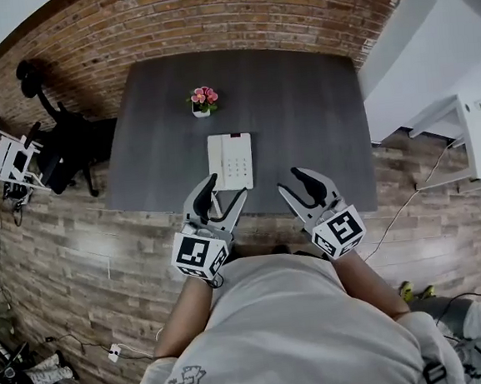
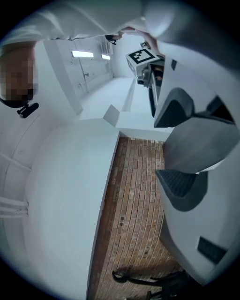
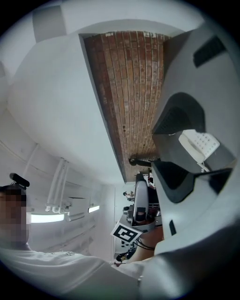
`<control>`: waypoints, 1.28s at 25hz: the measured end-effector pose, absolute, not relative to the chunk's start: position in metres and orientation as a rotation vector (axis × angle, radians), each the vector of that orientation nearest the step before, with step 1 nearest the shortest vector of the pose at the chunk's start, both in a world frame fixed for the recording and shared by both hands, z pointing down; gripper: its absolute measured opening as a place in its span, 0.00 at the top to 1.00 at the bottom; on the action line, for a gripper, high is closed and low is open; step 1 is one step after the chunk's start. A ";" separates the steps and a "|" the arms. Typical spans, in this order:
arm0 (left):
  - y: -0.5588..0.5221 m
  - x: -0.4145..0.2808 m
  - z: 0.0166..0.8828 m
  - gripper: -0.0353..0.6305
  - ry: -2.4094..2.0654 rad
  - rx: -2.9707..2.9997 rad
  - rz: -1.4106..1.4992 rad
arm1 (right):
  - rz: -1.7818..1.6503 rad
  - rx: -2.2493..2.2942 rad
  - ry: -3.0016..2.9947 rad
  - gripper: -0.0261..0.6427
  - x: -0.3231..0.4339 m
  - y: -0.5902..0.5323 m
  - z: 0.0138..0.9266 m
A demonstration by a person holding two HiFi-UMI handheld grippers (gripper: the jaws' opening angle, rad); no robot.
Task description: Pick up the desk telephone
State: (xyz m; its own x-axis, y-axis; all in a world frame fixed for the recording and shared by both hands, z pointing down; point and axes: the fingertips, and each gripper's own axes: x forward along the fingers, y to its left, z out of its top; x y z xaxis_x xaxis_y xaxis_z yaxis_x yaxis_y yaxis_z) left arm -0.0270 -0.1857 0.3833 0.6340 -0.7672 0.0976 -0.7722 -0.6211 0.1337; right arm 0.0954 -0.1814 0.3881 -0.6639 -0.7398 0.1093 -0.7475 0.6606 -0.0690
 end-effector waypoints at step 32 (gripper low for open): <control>-0.274 -0.120 0.448 0.49 -0.797 2.732 0.182 | 0.333 1.578 -2.472 0.69 0.003 -0.236 0.437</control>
